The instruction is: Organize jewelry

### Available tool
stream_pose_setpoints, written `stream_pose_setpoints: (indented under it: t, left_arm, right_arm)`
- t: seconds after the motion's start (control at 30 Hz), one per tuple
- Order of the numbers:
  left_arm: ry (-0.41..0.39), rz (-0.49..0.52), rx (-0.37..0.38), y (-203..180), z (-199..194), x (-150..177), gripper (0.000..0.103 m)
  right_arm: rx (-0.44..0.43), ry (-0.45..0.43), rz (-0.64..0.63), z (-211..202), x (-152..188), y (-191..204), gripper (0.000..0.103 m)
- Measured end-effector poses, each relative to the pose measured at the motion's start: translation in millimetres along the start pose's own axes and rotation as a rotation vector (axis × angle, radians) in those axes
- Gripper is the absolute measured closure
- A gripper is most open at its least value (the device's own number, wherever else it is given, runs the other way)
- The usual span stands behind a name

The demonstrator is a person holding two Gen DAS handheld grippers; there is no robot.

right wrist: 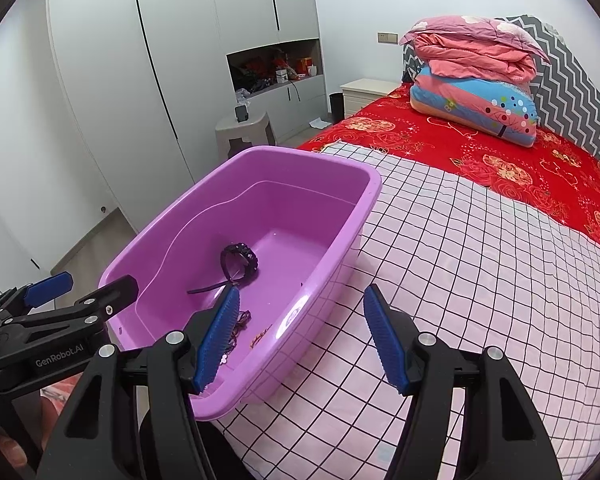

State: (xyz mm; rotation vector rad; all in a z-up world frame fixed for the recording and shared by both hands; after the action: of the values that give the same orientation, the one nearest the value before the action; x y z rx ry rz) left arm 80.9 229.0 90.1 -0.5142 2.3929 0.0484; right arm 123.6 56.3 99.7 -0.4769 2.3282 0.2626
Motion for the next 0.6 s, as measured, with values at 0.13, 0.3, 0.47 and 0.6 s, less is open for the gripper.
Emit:
stream_pose_setpoints:
  t: [0.13, 0.3, 0.47, 0.6]
  left_arm:
    - [0.007, -0.012, 0.014, 1.7, 0.0, 0.0, 0.006]
    - [0.004, -0.008, 0.012, 0.1, -1.2, 0.2, 0.006]
    - [0.006, -0.009, 0.013, 0.2, -0.9, 0.2, 0.006]
    - [0.002, -0.001, 0.016, -1.1, -1.1, -0.3, 0.006]
  right_arm:
    - [0.0, 0.001, -0.001, 0.3, 0.0, 0.2, 0.041]
    - [-0.001, 0.002, 0.0, 0.7, 0.8, 0.5, 0.041]
    - [-0.003, 0.002, -0.004, 1.2, 1.6, 1.0, 0.041]
    - [-0.002, 0.003, -0.001, 1.6, 1.6, 1.5, 0.041]
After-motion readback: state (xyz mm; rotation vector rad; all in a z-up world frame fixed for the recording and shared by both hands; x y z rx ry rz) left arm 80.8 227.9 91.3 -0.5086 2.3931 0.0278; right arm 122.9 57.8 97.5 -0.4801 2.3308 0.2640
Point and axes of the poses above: each gripper's, at about its wrist camera, not at the fingertips, and z roughly the way its jaws point, y to its left, x to its underside, the point moved 3 cm from there along z, roughly the way its jaws point, and after that the axes turned 6 degrees about -z, right-handed, at the moved point
